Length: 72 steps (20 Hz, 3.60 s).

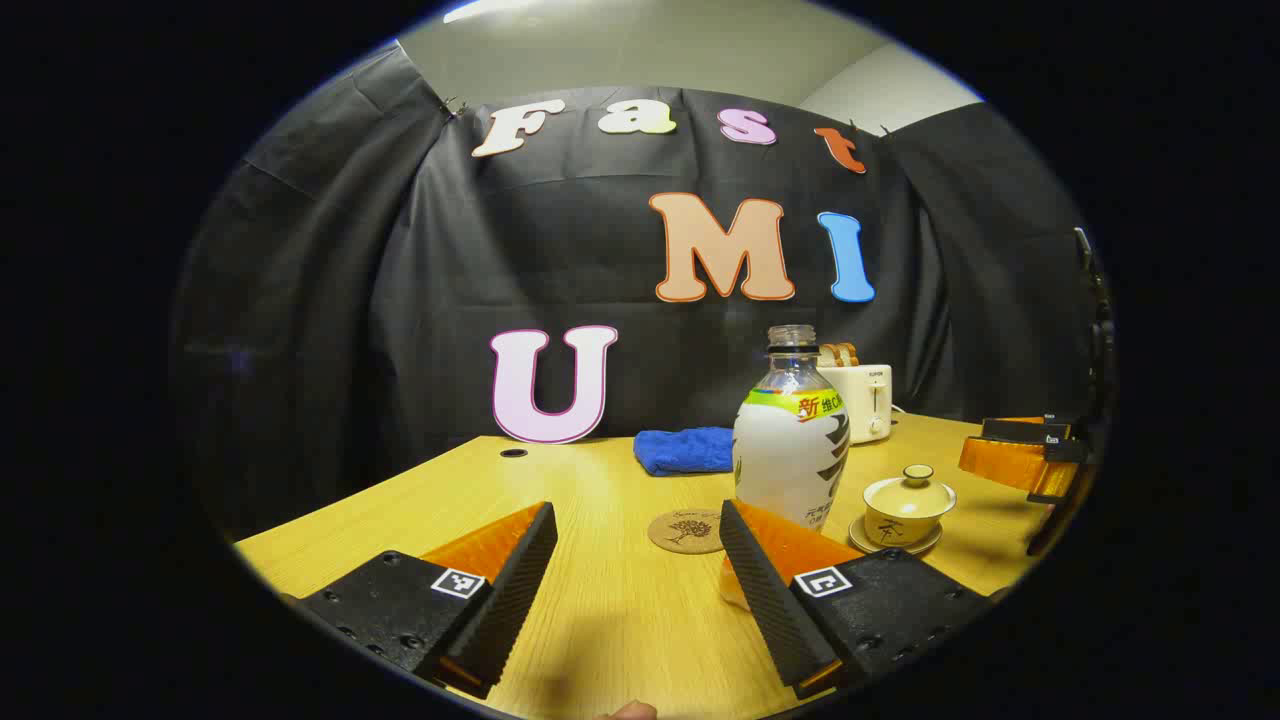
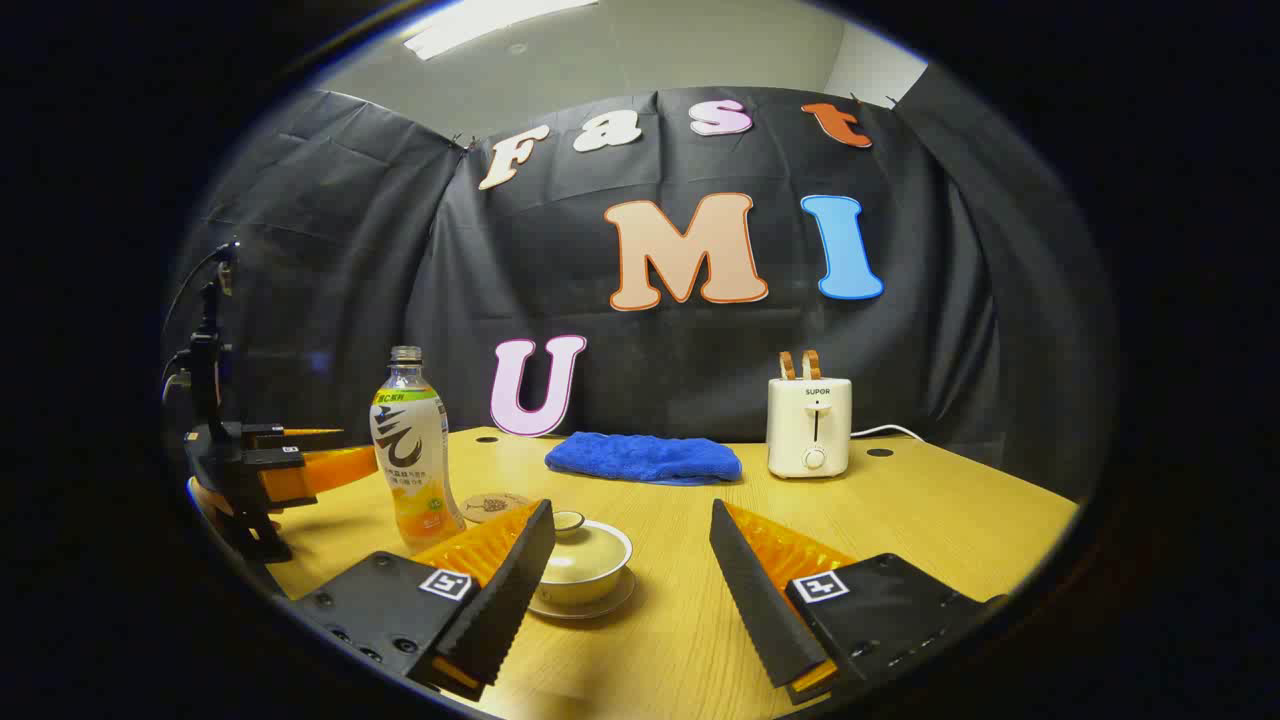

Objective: Open the teacup lid with one hand, grasp the water bottle and pour water into the teacup with the other hand; after pouring, place the water bottle on the coaster and then close the teacup lid.

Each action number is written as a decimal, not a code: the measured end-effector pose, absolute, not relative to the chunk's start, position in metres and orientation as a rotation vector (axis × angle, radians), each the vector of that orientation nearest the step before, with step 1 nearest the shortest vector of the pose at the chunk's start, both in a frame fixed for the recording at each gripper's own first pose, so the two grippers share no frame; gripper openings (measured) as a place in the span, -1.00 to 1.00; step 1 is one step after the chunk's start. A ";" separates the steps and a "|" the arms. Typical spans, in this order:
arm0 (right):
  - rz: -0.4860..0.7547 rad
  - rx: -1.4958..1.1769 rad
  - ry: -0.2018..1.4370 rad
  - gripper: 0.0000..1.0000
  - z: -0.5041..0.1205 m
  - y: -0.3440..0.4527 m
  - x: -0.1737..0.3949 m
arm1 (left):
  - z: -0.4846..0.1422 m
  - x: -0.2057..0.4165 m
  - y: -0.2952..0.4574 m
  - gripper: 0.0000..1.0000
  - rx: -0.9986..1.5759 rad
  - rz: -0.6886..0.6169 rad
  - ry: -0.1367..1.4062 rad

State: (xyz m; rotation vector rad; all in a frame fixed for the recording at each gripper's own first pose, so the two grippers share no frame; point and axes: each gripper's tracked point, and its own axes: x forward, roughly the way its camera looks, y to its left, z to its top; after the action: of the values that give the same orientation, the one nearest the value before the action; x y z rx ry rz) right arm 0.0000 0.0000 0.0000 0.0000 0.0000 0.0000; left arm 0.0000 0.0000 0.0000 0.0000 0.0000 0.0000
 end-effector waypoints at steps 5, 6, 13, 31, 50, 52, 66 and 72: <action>0.000 0.000 0.000 0.89 -0.001 0.001 -0.001 | 0.000 0.000 0.000 0.91 0.000 0.000 0.000; 0.000 0.000 0.000 0.98 -0.001 0.001 -0.001 | 0.000 0.000 0.000 0.92 0.000 0.000 0.000; -0.006 0.000 0.001 0.89 -0.001 -0.001 -0.001 | 0.000 0.000 -0.001 0.91 -0.001 -0.001 -0.001; 0.067 -0.023 0.058 0.97 -0.007 0.033 0.022 | -0.001 0.000 -0.002 0.92 -0.003 -0.008 -0.001; 0.109 -0.130 0.194 0.25 -0.032 0.057 0.050 | -0.001 0.001 -0.003 0.92 -0.004 -0.018 -0.001; 0.100 -0.140 0.195 -0.12 -0.032 0.057 0.050 | -0.001 0.001 -0.004 0.92 -0.004 -0.018 -0.001; 0.103 -0.062 0.129 -0.43 -0.020 0.051 0.045 | -0.001 0.001 -0.010 0.92 -0.003 -0.039 -0.001; 0.078 -0.008 0.081 -0.41 -0.011 0.035 0.037 | -0.002 0.000 -0.017 0.92 0.023 -0.070 0.003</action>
State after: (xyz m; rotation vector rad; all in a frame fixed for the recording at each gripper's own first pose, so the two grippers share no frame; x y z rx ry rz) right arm 0.0371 0.0351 -0.0112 -0.0084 0.0813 0.0775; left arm -0.0002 -0.0174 -0.0018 0.0232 0.0033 -0.0704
